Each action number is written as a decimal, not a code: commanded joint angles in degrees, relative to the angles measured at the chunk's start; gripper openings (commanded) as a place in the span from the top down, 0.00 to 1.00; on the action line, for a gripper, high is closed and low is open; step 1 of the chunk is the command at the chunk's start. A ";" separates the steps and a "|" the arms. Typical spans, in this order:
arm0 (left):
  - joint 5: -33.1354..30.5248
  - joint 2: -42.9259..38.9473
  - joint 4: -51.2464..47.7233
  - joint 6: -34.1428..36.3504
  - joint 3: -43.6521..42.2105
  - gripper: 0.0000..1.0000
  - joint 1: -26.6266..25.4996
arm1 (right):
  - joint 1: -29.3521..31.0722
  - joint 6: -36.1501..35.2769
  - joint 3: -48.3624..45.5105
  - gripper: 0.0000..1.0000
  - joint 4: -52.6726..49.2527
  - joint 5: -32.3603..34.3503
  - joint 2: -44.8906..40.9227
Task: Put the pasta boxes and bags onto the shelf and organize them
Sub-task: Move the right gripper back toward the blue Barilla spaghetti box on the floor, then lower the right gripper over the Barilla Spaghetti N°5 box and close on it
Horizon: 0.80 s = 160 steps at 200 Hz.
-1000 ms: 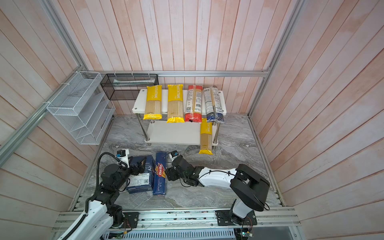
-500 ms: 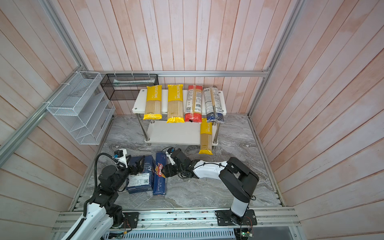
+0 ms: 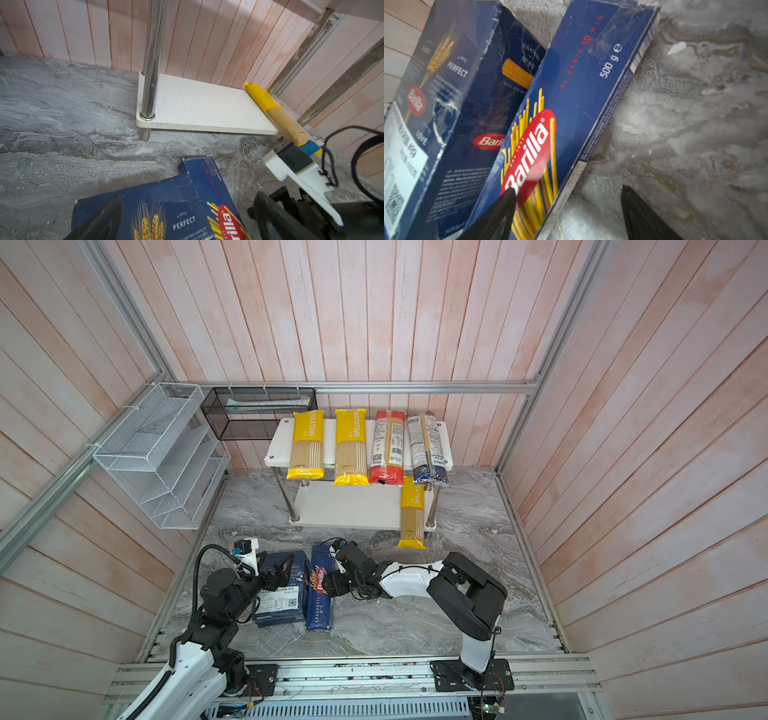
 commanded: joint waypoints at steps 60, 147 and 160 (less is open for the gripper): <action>0.62 0.50 1.53 1.02 1.31 0.00 0.32 | 0.93 0.86 4.14 0.20 -3.90 6.17 5.36; 0.72 -2.29 1.27 0.94 0.30 0.00 0.27 | -0.83 -2.10 0.64 0.18 -12.21 10.48 3.19; 0.65 -1.92 1.30 0.98 0.51 0.00 0.30 | -1.87 -1.71 -0.12 0.18 -13.04 10.45 1.89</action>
